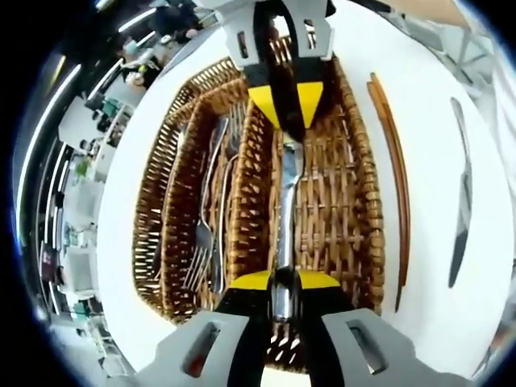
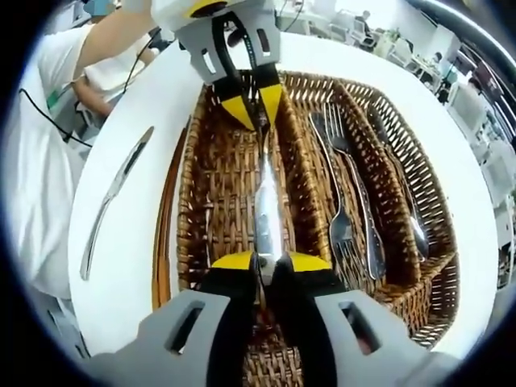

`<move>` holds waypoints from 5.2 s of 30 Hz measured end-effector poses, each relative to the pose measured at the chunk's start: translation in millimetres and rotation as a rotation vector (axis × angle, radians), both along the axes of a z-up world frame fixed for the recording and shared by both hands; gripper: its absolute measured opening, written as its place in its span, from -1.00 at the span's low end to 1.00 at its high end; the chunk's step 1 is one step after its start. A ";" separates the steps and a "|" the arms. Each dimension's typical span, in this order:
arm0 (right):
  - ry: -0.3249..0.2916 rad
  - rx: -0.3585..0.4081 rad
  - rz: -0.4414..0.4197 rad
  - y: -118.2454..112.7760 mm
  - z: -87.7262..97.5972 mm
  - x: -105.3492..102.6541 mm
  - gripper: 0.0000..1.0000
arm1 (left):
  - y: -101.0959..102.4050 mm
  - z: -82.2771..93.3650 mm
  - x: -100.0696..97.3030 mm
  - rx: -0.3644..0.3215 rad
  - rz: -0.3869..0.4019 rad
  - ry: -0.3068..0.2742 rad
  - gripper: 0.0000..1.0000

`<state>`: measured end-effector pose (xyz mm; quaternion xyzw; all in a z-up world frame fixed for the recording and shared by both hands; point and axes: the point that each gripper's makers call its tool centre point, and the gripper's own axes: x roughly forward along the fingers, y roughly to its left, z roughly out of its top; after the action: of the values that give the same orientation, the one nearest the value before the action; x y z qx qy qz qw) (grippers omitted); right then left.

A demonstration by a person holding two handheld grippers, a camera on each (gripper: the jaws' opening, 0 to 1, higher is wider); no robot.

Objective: Arrange the knives, forks, and spoons in their matching storage slots by inserting each utensil handle-first until every utensil is classified and aligned in the correct compartment

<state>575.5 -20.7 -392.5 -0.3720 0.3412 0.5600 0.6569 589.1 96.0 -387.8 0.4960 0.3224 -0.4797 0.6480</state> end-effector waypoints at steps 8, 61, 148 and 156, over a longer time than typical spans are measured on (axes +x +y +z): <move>-0.022 0.041 -0.014 0.8 16.7 0.1 -0.67 | 0.8 5.5 -1.3 -0.007 0.009 -0.020 -0.84; -0.146 0.366 -0.189 -23.1 55.0 -33.4 -0.50 | -19.5 63.8 -65.2 -0.453 0.199 -0.230 -0.65; -0.108 0.502 -0.101 12.2 23.2 -173.3 -0.14 | -14.7 7.4 -163.0 -0.603 0.216 0.024 -0.48; -0.094 0.490 -0.081 16.9 20.3 -179.1 -0.16 | -15.8 6.6 -162.4 -0.517 0.154 0.055 -0.49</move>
<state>396.4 -3.8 -372.1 -0.2133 0.1794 0.5812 0.7646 426.7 80.2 -381.2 0.2747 0.2434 -0.5089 0.7787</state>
